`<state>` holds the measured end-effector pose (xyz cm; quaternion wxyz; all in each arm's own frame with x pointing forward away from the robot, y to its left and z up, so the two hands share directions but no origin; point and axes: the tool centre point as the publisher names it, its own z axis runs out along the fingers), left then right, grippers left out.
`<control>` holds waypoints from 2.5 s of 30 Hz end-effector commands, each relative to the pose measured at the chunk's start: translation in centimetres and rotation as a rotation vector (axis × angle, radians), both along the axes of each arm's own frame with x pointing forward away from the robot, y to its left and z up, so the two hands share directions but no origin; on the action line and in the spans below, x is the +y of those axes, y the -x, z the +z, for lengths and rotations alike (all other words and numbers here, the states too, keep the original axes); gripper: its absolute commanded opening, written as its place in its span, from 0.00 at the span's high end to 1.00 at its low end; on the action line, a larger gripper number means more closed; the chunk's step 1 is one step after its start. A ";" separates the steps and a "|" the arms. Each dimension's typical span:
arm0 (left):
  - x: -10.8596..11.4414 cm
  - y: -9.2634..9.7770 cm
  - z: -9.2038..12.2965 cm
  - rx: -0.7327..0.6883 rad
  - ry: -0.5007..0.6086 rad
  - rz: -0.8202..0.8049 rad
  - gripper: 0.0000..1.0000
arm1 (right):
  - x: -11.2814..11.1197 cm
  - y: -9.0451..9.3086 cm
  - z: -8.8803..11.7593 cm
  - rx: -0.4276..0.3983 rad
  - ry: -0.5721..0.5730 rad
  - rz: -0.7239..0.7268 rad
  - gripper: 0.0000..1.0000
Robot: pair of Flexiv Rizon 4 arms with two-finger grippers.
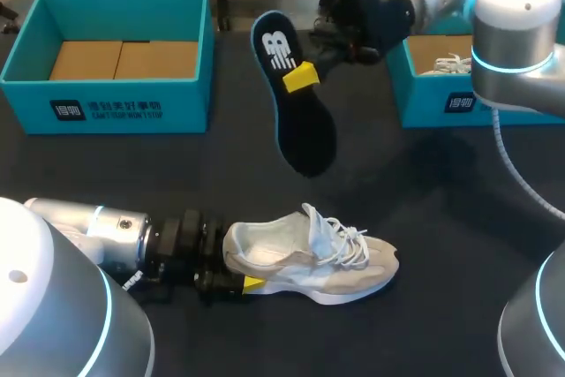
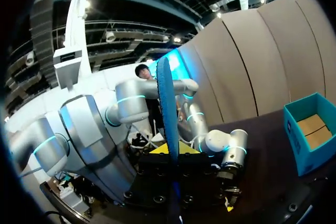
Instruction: Take the shoe out of the shoebox, open the shoe tongue, remove and reinsert the insole, then place the shoe into the shoebox
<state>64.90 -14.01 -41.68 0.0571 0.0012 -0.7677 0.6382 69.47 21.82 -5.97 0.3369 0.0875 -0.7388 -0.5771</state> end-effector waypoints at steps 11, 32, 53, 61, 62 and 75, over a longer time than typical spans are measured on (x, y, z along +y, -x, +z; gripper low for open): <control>-0.1 0.1 0.0 -0.001 -0.002 0.002 1.00 | -2.1 4.3 1.4 0.016 0.008 -0.197 1.00; -0.1 0.1 0.0 -0.001 -0.002 0.002 1.00 | -6.1 8.6 6.1 0.109 0.010 -0.428 1.00; -0.1 0.1 0.0 -0.001 -0.002 0.002 1.00 | -7.6 10.2 10.6 0.056 0.018 -0.600 1.00; -0.1 0.1 0.0 -0.001 -0.002 0.002 1.00 | -7.8 11.4 11.6 0.093 0.056 -0.674 1.00; -0.1 0.1 0.0 -0.001 -0.002 0.002 1.00 | -7.8 11.5 11.7 0.101 0.053 -0.677 1.00; -0.1 0.1 0.0 -0.001 -0.002 0.002 1.00 | -7.6 12.2 12.5 0.147 0.050 -0.716 1.00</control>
